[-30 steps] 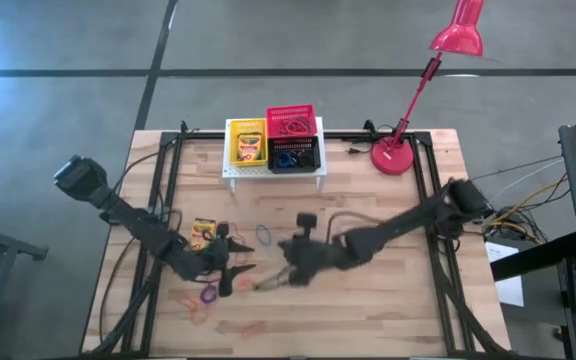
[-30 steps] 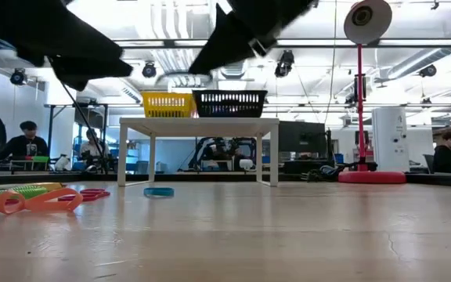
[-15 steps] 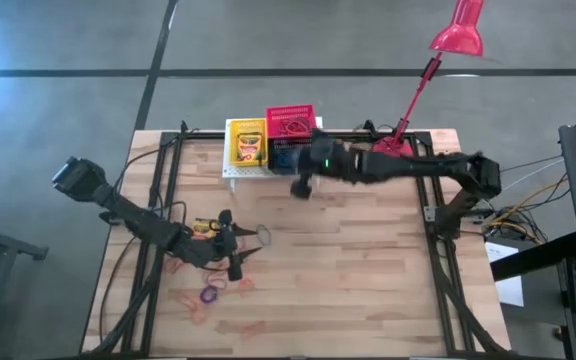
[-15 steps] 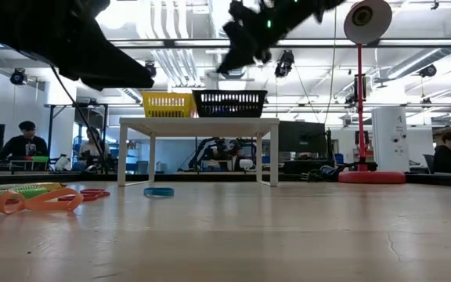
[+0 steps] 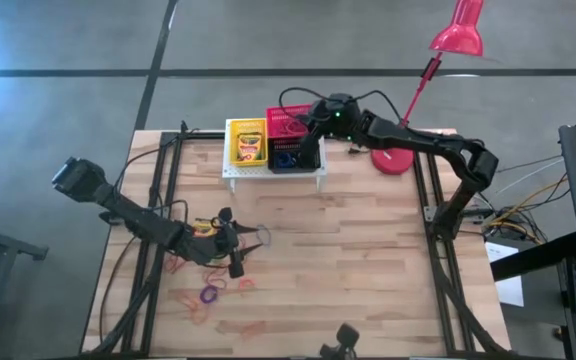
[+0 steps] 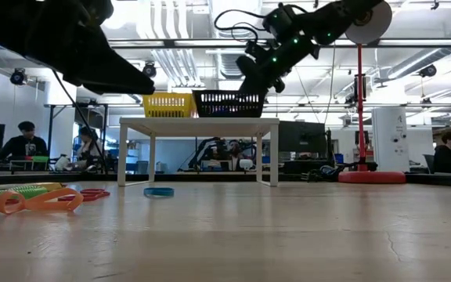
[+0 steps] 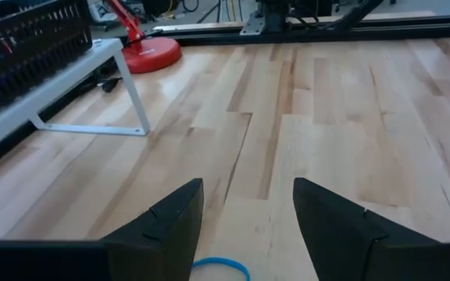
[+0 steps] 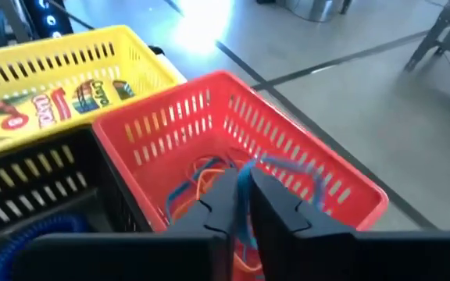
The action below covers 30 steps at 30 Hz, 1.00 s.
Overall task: Pick & Place Office Desk Supplies
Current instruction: Put the blue rubber band into the red bin
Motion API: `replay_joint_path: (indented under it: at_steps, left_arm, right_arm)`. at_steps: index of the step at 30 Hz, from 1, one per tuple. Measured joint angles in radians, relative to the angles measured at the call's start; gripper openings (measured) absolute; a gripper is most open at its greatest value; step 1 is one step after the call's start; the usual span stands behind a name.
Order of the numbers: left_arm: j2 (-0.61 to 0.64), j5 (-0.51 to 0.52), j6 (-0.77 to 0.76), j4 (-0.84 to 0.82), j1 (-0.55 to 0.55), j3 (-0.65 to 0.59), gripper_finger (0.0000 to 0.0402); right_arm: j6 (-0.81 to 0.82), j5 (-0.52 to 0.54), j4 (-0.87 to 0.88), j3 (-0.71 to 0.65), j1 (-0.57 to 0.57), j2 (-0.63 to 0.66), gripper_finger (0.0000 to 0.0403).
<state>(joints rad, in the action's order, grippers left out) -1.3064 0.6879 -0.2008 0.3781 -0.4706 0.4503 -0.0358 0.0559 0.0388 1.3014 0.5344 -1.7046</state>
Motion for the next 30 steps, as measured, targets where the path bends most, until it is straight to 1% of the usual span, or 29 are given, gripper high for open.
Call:
replay_joint_path:
  at_steps: [2, 8, 11, 15, 19, 21, 22, 25, 27, 29, 30]
  left_arm:
    - [0.0, -0.01, -0.01, -0.004, 0.0, 0.0, 0.0202]
    - [0.0, -0.016, -0.016, -0.006, 0.0, 0.0, 0.0202]
    - [0.0, -0.018, -0.017, -0.006, -0.001, 0.0, 0.0202]
    - [0.0, -0.02, -0.02, -0.006, -0.002, 0.0, 0.0202]
    - [0.0, -0.035, -0.02, -0.009, -0.002, 0.0, 0.0202]
    - [0.0, -0.041, -0.02, -0.009, -0.002, 0.0, 0.0202]
    - [0.0, -0.044, -0.02, -0.01, -0.002, 0.0, 0.0202]
    - [0.0, -0.045, -0.022, -0.01, -0.002, 0.0, 0.0202]
    - [0.0, -0.045, -0.035, -0.01, -0.002, 0.0, 0.0202]
    - [0.0, -0.045, -0.047, -0.011, -0.002, 0.0, 0.0202]
    - [-0.005, -0.045, -0.059, -0.01, -0.002, 0.001, 0.0202]
  right_arm:
    - [0.016, -0.005, -0.01, 0.0, 0.004, 0.0, 0.0049]
    - [0.049, -0.005, -0.025, 0.0, -0.002, 0.009, 0.0128]
    - [0.07, -0.005, -0.006, 0.0, -0.025, 0.038, 0.0154]
    - [0.081, -0.004, 0.05, 0.0, -0.111, 0.093, 0.0166]
    - [0.075, 0.0, 0.139, 0.0, -0.248, 0.15, 0.0161]
    - [0.062, 0.044, 0.191, -0.001, -0.334, 0.172, 0.0154]
    - [0.055, 0.084, 0.218, -0.002, -0.378, 0.18, 0.0151]
    - [0.036, 0.252, 0.293, -0.015, -0.514, 0.192, 0.014]
    - [0.038, 0.366, 0.314, -0.04, -0.601, 0.195, 0.0133]
    - [0.052, 0.431, 0.312, -0.081, -0.675, 0.195, 0.0127]
    - [0.069, 0.44, 0.313, -0.104, -0.707, 0.195, 0.0124]
